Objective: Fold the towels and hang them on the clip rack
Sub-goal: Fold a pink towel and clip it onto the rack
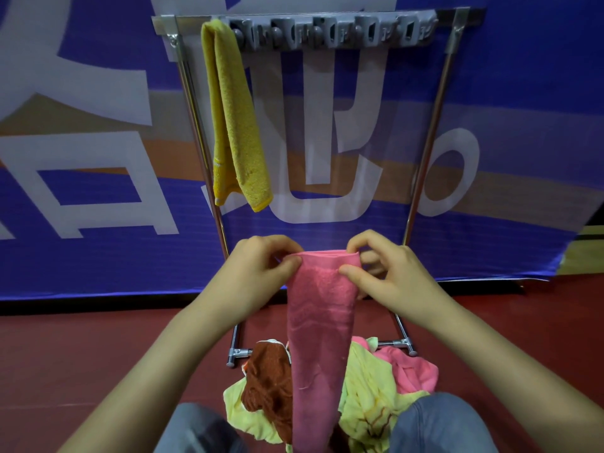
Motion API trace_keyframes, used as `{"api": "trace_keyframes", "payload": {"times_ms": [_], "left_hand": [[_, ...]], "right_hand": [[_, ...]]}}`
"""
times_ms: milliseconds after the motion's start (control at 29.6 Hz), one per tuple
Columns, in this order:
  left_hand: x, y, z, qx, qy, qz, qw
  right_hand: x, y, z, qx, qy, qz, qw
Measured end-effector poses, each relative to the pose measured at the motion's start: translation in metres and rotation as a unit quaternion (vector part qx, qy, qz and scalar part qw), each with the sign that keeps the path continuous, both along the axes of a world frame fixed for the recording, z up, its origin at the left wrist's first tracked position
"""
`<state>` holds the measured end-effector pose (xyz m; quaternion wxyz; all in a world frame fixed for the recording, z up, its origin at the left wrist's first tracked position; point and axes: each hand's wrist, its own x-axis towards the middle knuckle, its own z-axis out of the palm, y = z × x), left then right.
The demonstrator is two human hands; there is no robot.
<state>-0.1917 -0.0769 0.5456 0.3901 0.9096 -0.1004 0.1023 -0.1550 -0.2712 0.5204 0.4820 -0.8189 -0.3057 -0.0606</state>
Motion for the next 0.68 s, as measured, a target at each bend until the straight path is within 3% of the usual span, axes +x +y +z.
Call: {"api": "trace_keyframes", "payload": {"times_ms": [372,541,676], "left_hand": [[0.000,0.004,-0.008,-0.102,0.036,0.014,0.994],[-0.001,-0.001,-0.002,-0.020,0.047,-0.046,0.998],[-0.004,0.002,-0.002,-0.083,0.042,-0.029,0.995]], "right_hand": [[0.002,0.012,-0.004,0.096,0.112,-0.009,0.989],[-0.001,0.018,-0.001,0.114,0.129,0.030,0.985],[-0.001,0.017,-0.020,0.125,0.204,0.054,0.969]]}}
